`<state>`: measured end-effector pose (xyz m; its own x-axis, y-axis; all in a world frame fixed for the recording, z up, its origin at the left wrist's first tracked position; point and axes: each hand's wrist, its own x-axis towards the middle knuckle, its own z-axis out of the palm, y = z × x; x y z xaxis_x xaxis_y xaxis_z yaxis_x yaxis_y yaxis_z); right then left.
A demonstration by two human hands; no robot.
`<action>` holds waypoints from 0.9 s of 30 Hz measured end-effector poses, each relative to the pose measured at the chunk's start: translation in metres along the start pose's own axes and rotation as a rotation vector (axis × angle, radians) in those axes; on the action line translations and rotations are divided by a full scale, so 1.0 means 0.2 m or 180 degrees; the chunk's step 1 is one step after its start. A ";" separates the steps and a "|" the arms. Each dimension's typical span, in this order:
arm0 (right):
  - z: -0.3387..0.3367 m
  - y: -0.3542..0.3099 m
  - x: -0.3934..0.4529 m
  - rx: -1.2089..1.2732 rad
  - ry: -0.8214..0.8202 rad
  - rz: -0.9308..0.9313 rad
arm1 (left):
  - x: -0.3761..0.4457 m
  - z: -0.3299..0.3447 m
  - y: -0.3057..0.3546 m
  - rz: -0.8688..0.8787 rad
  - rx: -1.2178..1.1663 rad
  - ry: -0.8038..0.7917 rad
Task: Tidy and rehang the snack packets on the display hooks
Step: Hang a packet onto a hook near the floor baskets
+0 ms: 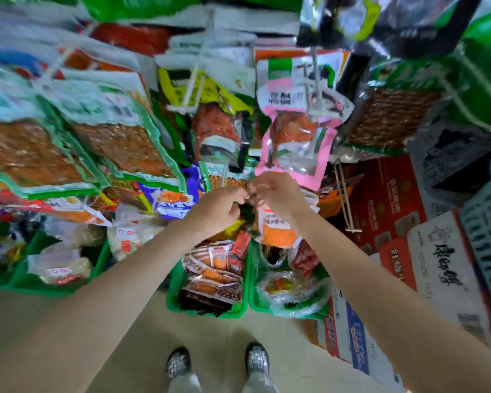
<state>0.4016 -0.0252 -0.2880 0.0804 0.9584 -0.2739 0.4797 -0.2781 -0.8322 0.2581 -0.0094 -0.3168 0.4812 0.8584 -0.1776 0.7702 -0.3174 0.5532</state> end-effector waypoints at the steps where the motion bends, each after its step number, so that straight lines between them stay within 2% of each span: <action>1: 0.02 -0.07 0.02 -0.0002 0.0195 -0.0072 | -0.04 -0.06 -0.04 0.0056 -0.0002 0.0040; 6: 0.07 -0.40 0.10 -0.0045 0.1475 -0.0483 | -0.19 -0.39 -0.23 0.0245 0.0038 0.0200; 8: 0.09 -0.52 0.10 -0.0187 0.1682 -0.0611 | -0.24 -0.52 -0.30 0.0443 0.0015 0.0312; 12: 0.12 -0.67 0.11 -0.0229 0.1800 -0.0342 | -0.33 -0.76 -0.37 0.0783 0.0172 0.0455; 17: 0.07 -0.74 0.04 0.0284 0.1821 -0.0036 | -0.41 -0.97 -0.33 0.1048 0.0175 0.0483; 21: 0.04 -0.78 -0.13 -0.0678 0.1620 -0.0072 | -0.40 -1.06 -0.22 0.1250 0.0141 0.0686; 27: -0.12 -0.92 -0.39 -0.1371 0.1385 0.0003 | -0.38 -1.13 0.07 0.1561 0.0025 0.0688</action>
<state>0.3292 -0.0477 -0.1020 0.3869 0.9218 0.0231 0.7824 -0.3149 -0.5373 0.1380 0.0124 -0.1106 0.6890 0.6717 0.2722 0.4801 -0.7043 0.5228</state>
